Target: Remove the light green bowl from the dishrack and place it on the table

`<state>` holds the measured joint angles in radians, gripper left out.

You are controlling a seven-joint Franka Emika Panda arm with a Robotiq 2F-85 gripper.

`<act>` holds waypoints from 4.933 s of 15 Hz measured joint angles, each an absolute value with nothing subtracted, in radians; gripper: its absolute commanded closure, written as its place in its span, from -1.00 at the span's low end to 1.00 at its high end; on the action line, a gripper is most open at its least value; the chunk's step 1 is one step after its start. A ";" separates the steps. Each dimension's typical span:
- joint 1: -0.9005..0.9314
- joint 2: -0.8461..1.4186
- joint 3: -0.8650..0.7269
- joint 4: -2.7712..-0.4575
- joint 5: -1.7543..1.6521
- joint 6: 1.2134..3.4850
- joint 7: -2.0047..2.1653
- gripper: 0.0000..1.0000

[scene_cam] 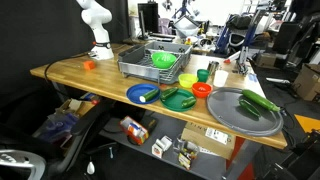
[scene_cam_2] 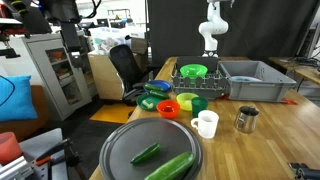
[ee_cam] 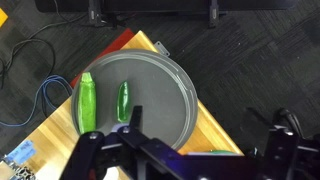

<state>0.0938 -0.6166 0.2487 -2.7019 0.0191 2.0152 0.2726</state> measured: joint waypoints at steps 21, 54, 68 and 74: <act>0.127 -0.181 0.174 -2.262 0.029 2.142 -0.034 -1.00; 0.151 0.442 0.167 -1.774 -0.219 2.689 -0.214 -1.00; 0.159 0.705 0.108 -1.555 -0.221 2.759 -0.213 -1.00; 0.168 0.882 0.091 -1.342 -0.221 2.736 -0.213 -1.00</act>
